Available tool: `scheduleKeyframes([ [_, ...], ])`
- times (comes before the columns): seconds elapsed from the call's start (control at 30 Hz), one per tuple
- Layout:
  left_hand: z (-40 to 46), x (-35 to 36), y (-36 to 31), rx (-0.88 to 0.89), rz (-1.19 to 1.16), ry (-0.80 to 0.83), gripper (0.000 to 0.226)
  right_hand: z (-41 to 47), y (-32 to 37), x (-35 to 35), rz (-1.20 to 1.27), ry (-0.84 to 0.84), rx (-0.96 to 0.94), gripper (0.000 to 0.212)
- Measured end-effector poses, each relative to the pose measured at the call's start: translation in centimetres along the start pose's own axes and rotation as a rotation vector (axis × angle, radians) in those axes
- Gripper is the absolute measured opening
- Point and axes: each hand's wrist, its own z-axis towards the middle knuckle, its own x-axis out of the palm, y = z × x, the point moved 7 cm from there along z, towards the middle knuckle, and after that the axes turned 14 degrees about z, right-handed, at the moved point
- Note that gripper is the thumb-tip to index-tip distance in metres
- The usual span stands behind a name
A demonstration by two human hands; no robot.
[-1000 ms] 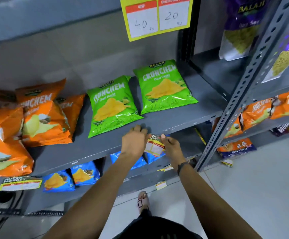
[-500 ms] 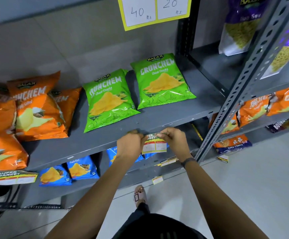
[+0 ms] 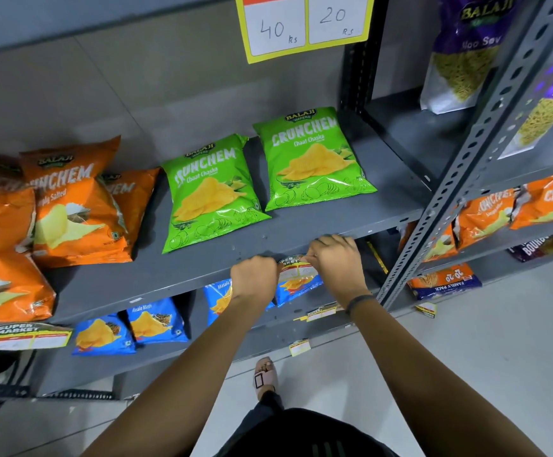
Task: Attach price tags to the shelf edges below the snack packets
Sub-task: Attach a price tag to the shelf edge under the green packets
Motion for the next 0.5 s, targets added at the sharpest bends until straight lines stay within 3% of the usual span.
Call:
scheduleKeyframes([
  [0.17, 0.1, -0.3, 0.4, -0.040, -0.028, -0.056, 0.024, -0.1, -0.3, -0.9, 0.204, -0.027, 0.000, 0.019],
  [0.5, 1.0, -2.8, 0.4, -0.056, -0.055, -0.132, 0.050, 1.0, -0.5, -1.8, 0.303, -0.013, 0.051, 0.024],
])
